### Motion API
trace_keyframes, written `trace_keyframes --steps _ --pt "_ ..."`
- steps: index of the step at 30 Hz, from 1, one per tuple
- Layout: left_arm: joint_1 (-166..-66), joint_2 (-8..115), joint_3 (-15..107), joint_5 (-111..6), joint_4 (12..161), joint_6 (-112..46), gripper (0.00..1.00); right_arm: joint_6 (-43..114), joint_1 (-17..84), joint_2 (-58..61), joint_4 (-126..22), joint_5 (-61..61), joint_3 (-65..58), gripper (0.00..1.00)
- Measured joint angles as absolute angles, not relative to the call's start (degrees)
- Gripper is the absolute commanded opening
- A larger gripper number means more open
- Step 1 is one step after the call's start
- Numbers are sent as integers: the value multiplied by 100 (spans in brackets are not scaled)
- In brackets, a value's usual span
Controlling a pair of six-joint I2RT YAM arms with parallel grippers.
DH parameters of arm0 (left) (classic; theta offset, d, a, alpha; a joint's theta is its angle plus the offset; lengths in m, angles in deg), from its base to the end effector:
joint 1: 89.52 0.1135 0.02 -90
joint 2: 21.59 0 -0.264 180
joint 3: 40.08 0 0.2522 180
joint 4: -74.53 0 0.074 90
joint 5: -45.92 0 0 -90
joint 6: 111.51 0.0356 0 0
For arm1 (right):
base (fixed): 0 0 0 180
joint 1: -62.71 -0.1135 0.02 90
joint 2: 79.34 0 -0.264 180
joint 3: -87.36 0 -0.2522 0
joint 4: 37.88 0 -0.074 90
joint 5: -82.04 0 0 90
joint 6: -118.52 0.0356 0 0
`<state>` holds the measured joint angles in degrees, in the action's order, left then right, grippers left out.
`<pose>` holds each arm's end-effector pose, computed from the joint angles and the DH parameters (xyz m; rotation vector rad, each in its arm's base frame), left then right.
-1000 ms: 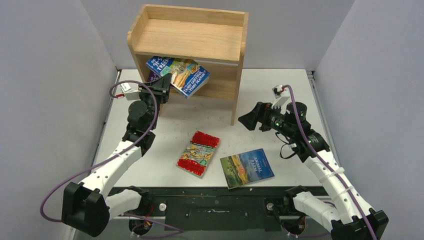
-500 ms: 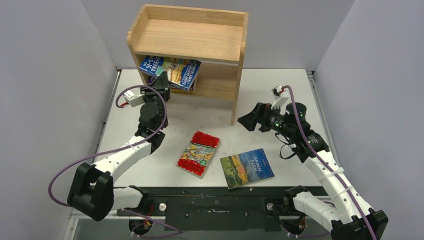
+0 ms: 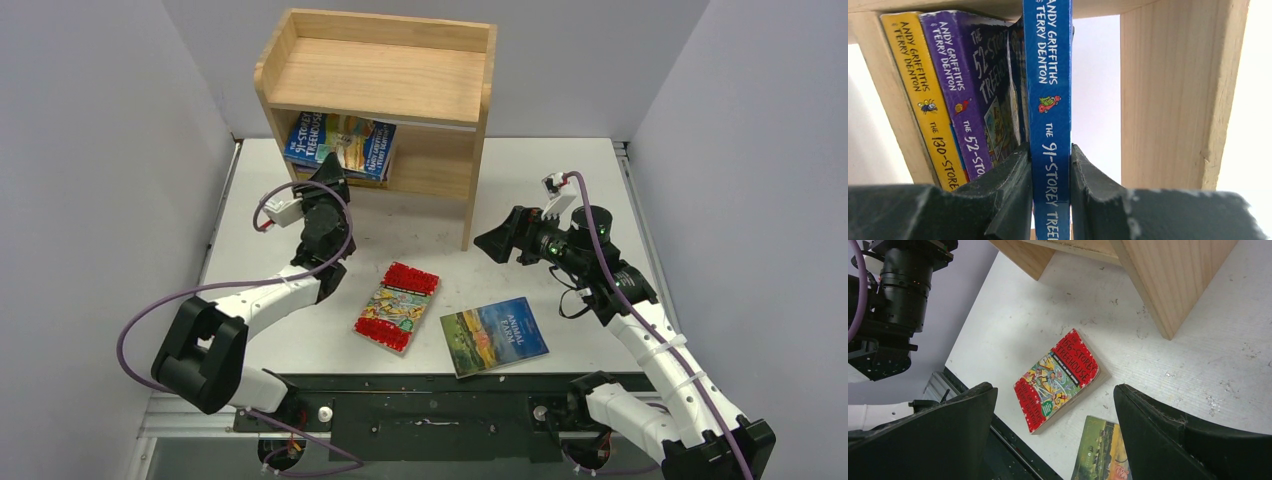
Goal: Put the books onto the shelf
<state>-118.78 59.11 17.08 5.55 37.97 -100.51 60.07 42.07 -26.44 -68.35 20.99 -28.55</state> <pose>0.2777 -0.1245 0.2952 -1.2276 0.8581 -0.9687 0.1880 0.0892 0.3383 -0.1733 2.0107 1.0798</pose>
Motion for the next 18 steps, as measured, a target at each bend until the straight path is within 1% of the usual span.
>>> trace_keyframes --steps 7,17,18 --pt "-12129 5911 1981 1208 4418 -10606 0 6049 4207 -2644 -6802 2103 -2866 90" --pt "-12217 5911 2460 1580 5720 -11550 0 6071 4207 -2644 -6798 2160 -2877 90" --pt "-12217 5911 2523 1597 5860 -11607 8 6071 4207 -2644 -6798 2162 -2879 90"
